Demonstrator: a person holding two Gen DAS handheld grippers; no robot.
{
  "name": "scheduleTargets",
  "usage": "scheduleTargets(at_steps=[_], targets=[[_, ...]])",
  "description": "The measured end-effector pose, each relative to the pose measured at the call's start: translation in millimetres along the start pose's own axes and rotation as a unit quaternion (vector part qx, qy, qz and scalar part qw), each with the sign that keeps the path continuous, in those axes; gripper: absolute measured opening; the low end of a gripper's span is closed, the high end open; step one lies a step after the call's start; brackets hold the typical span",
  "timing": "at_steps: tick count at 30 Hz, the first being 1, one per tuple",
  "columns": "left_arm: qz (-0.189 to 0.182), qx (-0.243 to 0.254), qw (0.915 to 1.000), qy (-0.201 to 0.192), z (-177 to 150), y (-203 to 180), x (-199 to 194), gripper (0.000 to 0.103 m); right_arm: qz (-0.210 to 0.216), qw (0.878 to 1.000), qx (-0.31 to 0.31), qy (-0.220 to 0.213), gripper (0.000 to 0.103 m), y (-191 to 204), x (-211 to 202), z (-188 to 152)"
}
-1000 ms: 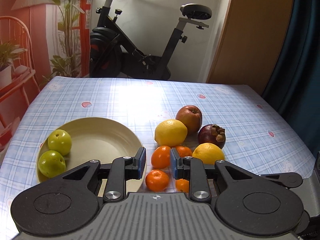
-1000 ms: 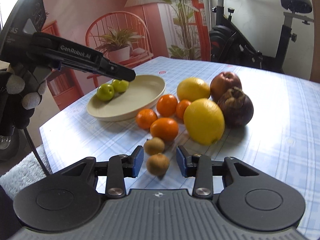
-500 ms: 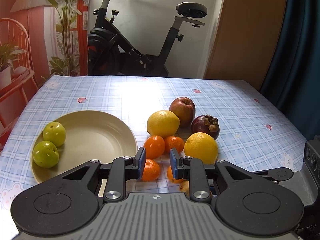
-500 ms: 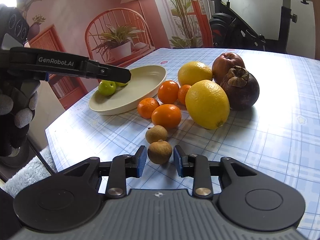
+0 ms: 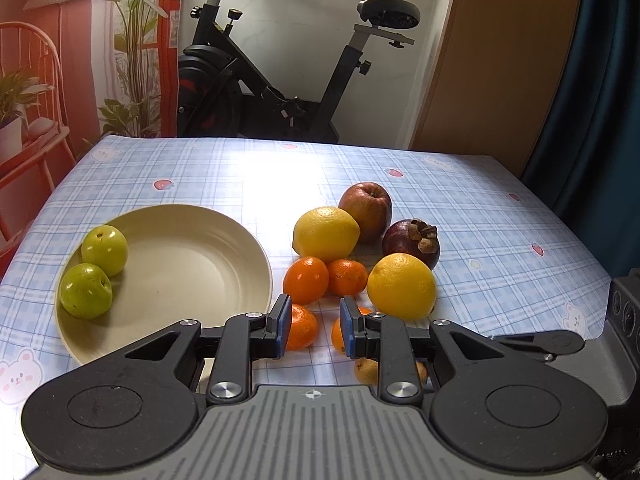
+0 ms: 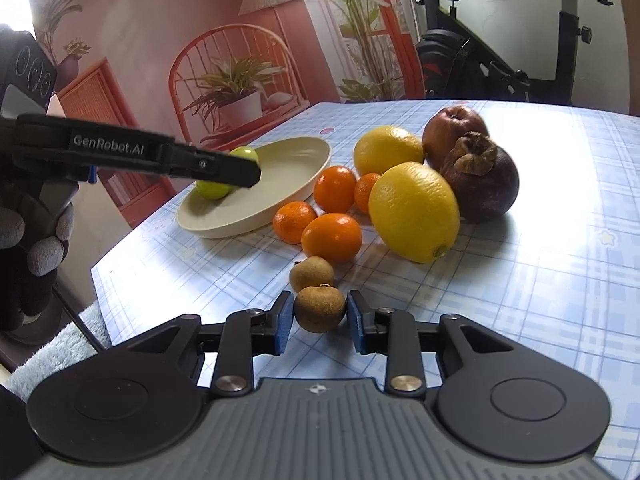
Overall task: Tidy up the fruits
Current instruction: 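Move the left gripper down to a small brown kiwi, then close the left gripper on the kiwi while the right gripper holds another kiwi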
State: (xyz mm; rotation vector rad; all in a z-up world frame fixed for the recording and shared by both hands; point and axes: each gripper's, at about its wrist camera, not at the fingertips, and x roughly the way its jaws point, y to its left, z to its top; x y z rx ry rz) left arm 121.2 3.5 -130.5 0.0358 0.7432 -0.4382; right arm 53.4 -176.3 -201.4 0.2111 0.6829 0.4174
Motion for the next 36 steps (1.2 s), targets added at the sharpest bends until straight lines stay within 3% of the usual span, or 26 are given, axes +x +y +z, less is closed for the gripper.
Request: scheduleTargets(at_steps=[13,18,36], targets=[[-0.041,0.023,0.9971,0.061,-21,-27,29,0.028,-0.091,0.993,0.02,-0.074,0.032,-19,-26,-3],[-0.036,0.031,0.9963,0.071,-26,-30,36,0.028,-0.08,0.992,0.036,-0.088,0.032,-26,-29,-4],[-0.024,0.036,0.9959,0.079,-32,-36,48,0.026,-0.06,0.994,0.058,-0.077,0.032,-35,-24,-4]])
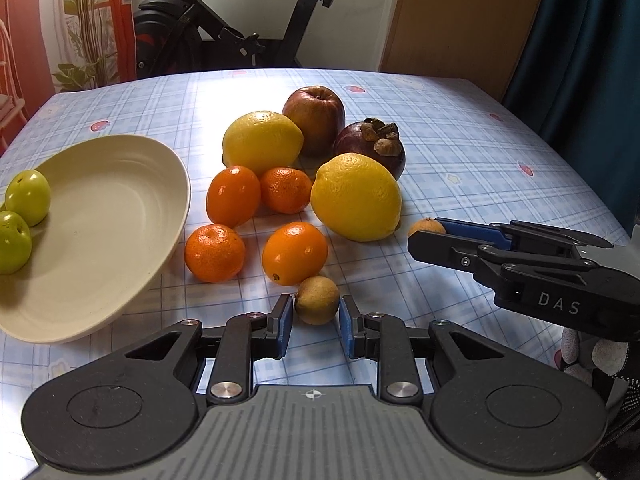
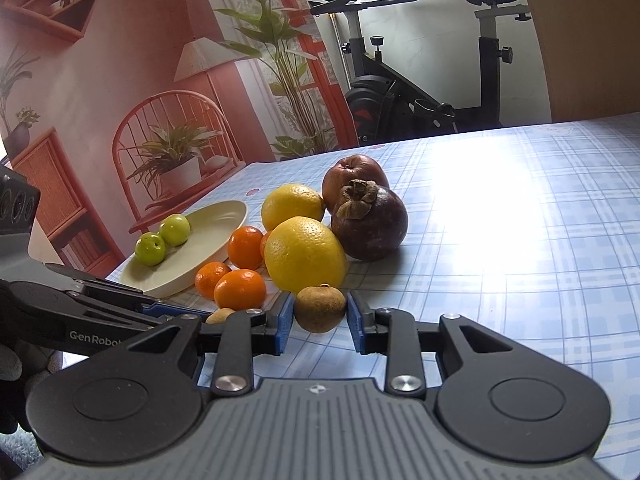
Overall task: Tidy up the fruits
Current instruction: 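Close the left gripper on the kiwi while the right gripper holds another kiwi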
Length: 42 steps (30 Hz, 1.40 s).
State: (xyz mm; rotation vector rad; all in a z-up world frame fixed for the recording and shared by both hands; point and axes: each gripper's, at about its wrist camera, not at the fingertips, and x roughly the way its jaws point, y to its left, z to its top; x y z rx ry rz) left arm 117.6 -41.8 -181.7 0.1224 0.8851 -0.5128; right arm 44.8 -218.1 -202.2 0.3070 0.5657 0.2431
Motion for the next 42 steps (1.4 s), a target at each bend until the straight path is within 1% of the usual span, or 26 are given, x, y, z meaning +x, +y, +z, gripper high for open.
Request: scheduleTargets(at_steps=[7,20,26,30,32,34,38,42], targets=[[0.011,0.003,0.9998,-0.014,-4,1,-9,0.026,0.007,1.0,-0.001,0.002,0.032,-1,0,1],[0.01,0.016,0.9998,-0.005,-3,-4,1,0.026,0.011,1.0,-0.001,0.005,0.032,-2,0,1],[0.011,0.018,0.9997,-0.015,-5,-4,-4,0.026,0.011,1.0,-0.002,0.005,0.032,-2,0,1],[0.013,0.016,0.9995,-0.024,-4,-1,-15,0.026,0.011,1.0,-0.004,0.001,0.032,-1,-1,1],[0.011,0.017,0.9992,-0.035,-1,5,-29,0.026,0.01,1.0,-0.009,0.0,0.032,0,-2,0],[0.026,0.015,0.9985,-0.046,1,15,-43,0.026,0.008,1.0,-0.014,0.005,0.032,2,-1,1],[0.044,-0.036,0.9968,-0.055,1,52,-68,0.026,0.007,0.999,-0.029,0.012,0.032,8,2,7],[0.071,-0.067,0.9936,-0.057,2,93,-85,0.026,0.019,0.998,-0.052,0.005,0.032,23,5,25]])
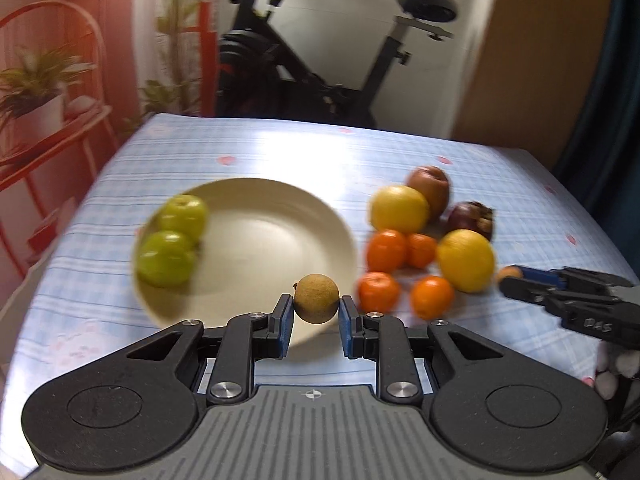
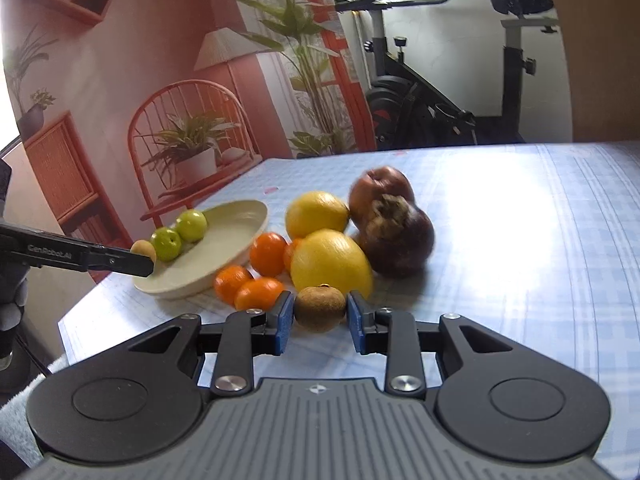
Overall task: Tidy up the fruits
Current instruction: 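Close the left gripper on the kiwi while the right gripper holds another kiwi, then carry both kiwis over the cream plate and open both grippers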
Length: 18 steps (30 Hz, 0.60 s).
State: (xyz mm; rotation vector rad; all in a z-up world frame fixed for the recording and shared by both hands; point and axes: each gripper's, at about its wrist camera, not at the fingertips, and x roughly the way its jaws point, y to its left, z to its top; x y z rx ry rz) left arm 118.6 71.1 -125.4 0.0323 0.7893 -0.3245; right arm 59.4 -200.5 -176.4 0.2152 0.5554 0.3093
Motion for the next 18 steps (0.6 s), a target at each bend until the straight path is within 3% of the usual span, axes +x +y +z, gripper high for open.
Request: scheduleTargets(at_steps=[10,18], targets=[[-0.007,-0.075,0.9966,0.035,12,66,22,0.026,0.051,0.993,-0.098,0.049,0.032,58,68,37],[-0.009,-0.073,0.9956,0.058,10,85,34,0.026,0.092,0.979,-0.148,0.105,0.032,104,131,31]])
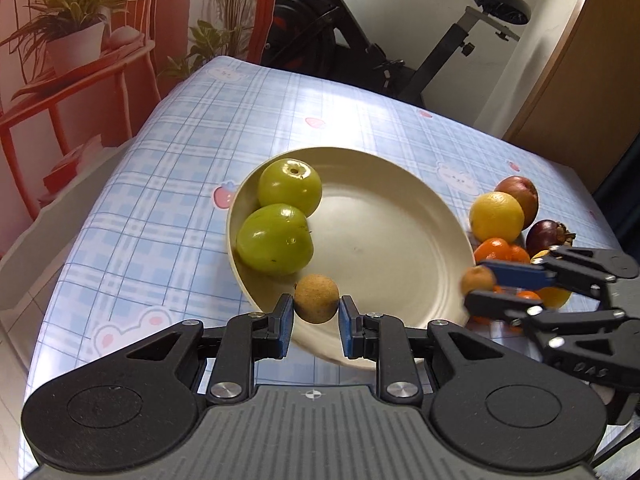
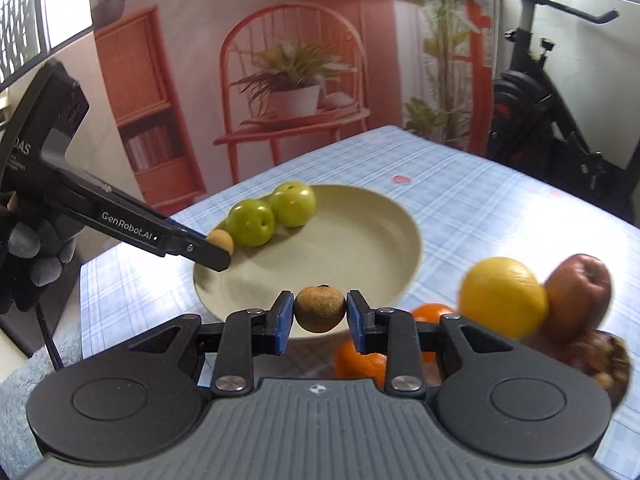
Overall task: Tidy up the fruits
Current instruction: 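Carry both kiwis over the cream plate and open both grippers, then move the left gripper to a yellow lemon and close on it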
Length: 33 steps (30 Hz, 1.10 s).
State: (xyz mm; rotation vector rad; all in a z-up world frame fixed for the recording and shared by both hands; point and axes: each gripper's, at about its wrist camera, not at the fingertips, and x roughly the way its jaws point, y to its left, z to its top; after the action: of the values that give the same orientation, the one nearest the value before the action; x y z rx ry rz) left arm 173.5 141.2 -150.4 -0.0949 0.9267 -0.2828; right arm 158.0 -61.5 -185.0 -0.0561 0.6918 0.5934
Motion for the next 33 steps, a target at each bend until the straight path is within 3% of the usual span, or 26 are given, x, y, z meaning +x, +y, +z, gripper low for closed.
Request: scheduleTargets(at_steps=[9,19,28,33], targets=[[0.008,0.005,1.0,0.0,3,6,2,0.026,0.024,0.999,-0.033,0.026,0.032,25,33,5],[0.029,0.003,0.9996,0.003,7,8,6,0.026,0.021,1.0,-0.021,0.005,0.033,21,15,2],[0.026,-0.001,0.9987,-0.045,8,-11,-19,0.027,-0.045,0.996,0.038,-0.072,0.034,-7,-51,-21],[0.015,0.023,0.9971,-0.071,13,-45,-25,0.027,-0.097,0.987,0.066,-0.106,0.034,-25,-92,-41]])
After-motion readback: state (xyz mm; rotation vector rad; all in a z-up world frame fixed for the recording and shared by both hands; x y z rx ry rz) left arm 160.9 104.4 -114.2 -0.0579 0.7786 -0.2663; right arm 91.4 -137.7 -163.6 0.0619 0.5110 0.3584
